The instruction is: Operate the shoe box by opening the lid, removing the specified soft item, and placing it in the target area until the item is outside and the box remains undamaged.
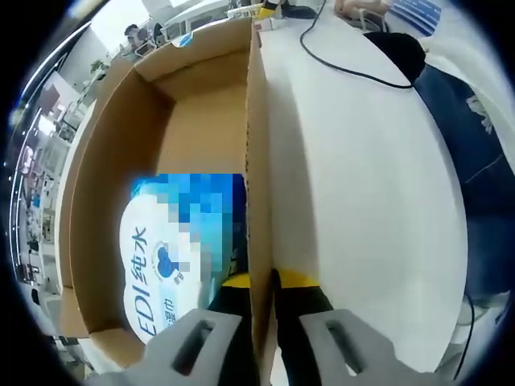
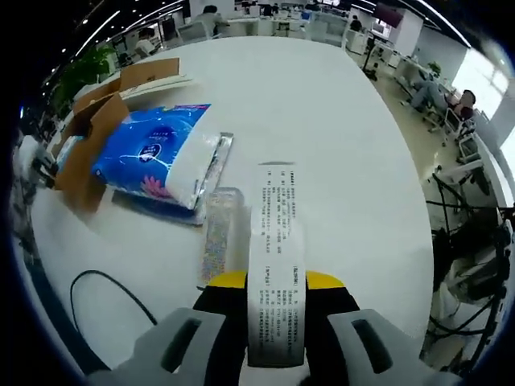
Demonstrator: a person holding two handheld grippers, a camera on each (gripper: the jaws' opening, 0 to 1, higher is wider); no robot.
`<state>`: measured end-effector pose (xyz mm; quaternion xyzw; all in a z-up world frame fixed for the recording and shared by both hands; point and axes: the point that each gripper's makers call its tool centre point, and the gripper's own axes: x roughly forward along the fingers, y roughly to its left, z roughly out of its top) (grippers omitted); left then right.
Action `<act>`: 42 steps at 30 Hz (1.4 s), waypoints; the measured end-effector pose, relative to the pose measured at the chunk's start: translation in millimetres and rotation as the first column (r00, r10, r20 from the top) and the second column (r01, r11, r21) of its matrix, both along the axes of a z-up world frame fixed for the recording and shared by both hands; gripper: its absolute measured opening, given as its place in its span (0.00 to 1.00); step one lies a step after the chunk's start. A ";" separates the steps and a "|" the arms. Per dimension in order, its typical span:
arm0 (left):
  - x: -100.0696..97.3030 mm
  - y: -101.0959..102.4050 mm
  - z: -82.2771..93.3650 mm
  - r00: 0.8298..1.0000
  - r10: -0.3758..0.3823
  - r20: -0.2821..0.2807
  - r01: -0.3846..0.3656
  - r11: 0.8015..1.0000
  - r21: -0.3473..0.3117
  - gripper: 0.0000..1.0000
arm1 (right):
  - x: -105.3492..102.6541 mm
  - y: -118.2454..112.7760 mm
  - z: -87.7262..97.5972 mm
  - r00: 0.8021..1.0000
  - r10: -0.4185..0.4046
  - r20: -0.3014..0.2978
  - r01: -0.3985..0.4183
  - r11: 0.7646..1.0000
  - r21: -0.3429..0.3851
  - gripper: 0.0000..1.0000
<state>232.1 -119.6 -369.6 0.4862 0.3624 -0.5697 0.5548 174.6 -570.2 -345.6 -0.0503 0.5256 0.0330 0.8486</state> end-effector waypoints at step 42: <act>1.2 1.2 -0.1 1.000 0.006 0.005 -0.006 1.000 0.005 0.03 | -1.5 2.0 13.7 0.999 0.034 0.019 -0.033 0.999 -0.036 0.37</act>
